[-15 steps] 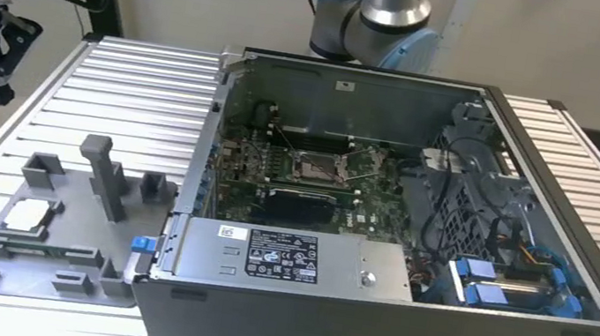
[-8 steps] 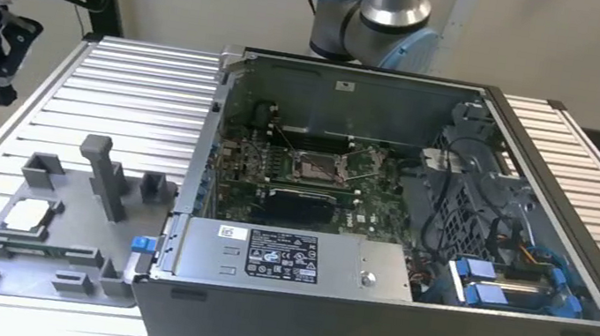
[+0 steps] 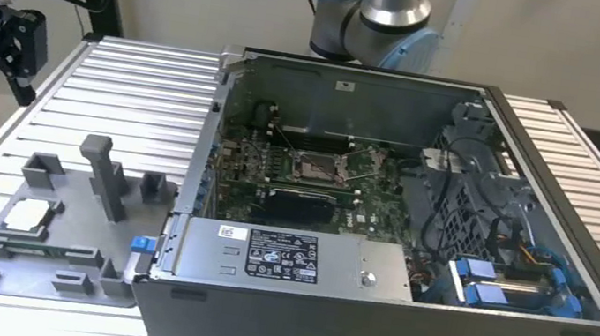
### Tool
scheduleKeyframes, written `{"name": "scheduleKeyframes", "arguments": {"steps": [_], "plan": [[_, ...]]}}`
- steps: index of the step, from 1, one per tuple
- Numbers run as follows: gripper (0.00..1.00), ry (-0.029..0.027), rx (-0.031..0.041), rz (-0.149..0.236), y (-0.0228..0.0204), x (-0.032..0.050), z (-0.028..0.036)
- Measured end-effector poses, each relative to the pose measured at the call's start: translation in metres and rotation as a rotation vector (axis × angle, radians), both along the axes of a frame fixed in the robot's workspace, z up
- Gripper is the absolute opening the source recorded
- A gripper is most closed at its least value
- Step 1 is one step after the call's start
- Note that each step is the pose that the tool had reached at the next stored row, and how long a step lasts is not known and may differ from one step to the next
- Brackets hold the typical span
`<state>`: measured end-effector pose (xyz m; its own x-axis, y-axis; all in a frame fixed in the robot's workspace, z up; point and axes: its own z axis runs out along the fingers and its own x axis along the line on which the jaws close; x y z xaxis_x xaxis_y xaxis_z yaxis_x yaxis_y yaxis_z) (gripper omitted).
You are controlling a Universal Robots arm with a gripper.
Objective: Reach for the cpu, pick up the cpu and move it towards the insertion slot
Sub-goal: 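Reach for the cpu, then pick up the cpu and move it towards the insertion slot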
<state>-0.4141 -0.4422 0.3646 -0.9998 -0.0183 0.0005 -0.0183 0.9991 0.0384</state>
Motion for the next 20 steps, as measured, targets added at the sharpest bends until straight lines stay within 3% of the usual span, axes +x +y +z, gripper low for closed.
{"name": "scheduleKeyframes", "arguments": {"steps": [9,10,20], "plan": [[0.00,0.0000,0.0000,0.000,-0.0002,0.0000,0.0000],[1.00,0.0000,0.0000,0.000,-0.0002,0.0000,0.0000],[1.00,0.0001,0.0000,0.000,-0.0004,0.0000,-0.0001]]}}
